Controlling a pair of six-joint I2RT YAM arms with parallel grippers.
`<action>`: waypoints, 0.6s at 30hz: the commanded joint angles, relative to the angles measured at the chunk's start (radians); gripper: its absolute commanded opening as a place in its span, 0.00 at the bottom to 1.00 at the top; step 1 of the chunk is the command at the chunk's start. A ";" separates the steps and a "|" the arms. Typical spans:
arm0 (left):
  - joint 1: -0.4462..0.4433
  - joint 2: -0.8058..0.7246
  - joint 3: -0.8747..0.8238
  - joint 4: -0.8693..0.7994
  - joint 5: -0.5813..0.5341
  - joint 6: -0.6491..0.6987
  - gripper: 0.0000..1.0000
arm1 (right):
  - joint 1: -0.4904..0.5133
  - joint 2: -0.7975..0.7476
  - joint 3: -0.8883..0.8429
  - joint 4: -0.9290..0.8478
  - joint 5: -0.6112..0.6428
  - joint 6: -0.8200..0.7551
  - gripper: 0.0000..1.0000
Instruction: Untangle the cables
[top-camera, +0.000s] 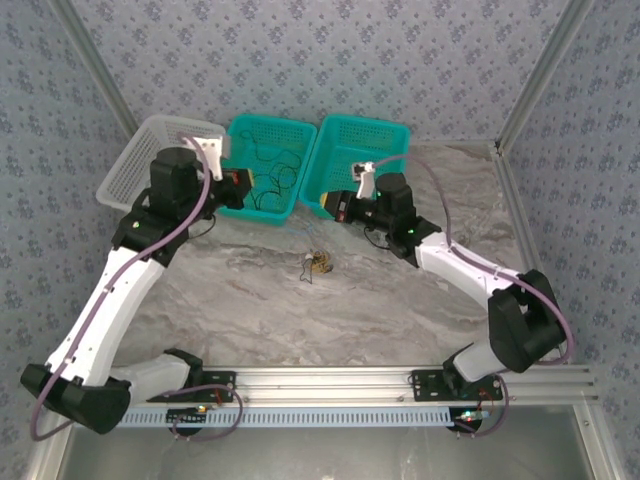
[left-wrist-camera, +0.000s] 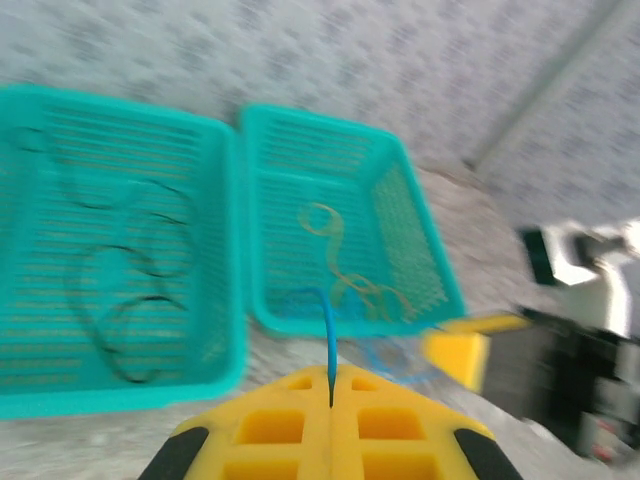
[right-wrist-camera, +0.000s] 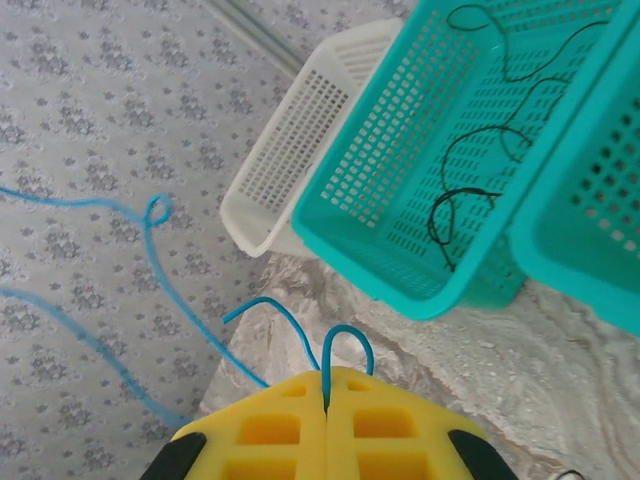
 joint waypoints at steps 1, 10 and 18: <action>0.007 -0.082 -0.038 0.030 -0.354 -0.047 0.00 | -0.029 -0.042 -0.026 -0.047 0.016 -0.023 0.00; 0.195 -0.237 -0.108 0.152 -0.387 -0.156 0.00 | -0.075 -0.056 -0.057 -0.143 -0.069 -0.153 0.00; 0.246 -0.167 -0.037 0.232 -0.031 -0.170 0.00 | -0.073 -0.057 -0.067 -0.181 0.007 -0.117 0.48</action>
